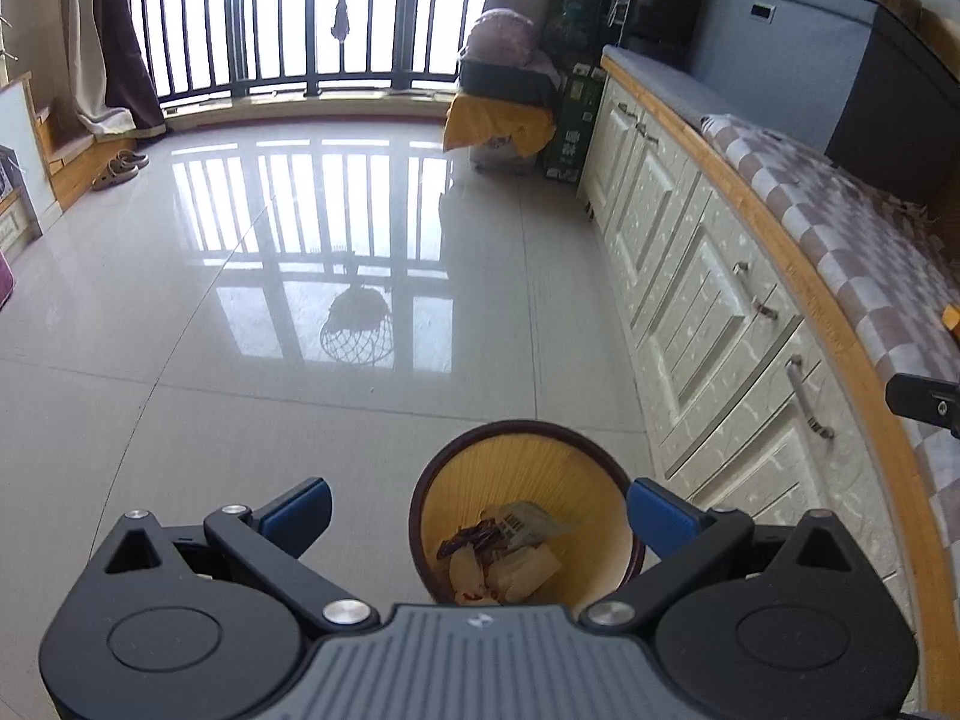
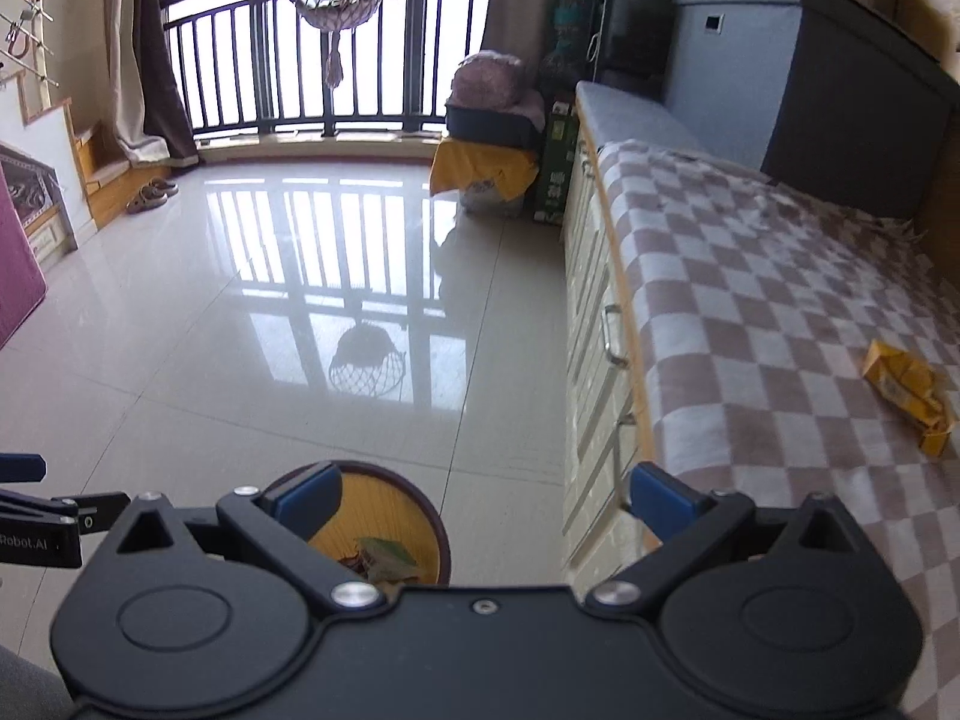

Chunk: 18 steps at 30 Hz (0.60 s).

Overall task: Collect trash
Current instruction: 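Withdraw both open tools from the wastebasket back toward the mattress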

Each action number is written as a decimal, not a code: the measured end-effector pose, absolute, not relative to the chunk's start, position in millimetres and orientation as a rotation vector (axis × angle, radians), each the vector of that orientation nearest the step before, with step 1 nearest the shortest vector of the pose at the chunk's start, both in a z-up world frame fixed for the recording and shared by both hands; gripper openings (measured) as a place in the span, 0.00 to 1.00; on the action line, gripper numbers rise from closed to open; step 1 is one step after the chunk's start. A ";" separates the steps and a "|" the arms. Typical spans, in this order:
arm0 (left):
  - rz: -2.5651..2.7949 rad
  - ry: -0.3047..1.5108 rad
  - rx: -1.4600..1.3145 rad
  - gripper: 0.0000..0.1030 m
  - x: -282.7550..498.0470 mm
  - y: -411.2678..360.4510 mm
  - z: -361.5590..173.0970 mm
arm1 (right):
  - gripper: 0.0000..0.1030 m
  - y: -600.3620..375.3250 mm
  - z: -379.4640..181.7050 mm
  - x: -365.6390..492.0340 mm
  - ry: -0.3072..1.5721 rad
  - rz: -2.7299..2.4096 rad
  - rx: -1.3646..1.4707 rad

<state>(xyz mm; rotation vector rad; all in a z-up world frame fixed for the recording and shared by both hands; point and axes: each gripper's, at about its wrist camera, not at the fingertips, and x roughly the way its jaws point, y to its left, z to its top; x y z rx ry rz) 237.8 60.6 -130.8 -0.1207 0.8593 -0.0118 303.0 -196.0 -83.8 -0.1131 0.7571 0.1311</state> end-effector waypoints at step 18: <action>-0.248 0.482 -0.142 1.00 232.3 -66.3 -39.4 | 1.00 -346.9 23.2 230.7 0.364 -0.130 -0.102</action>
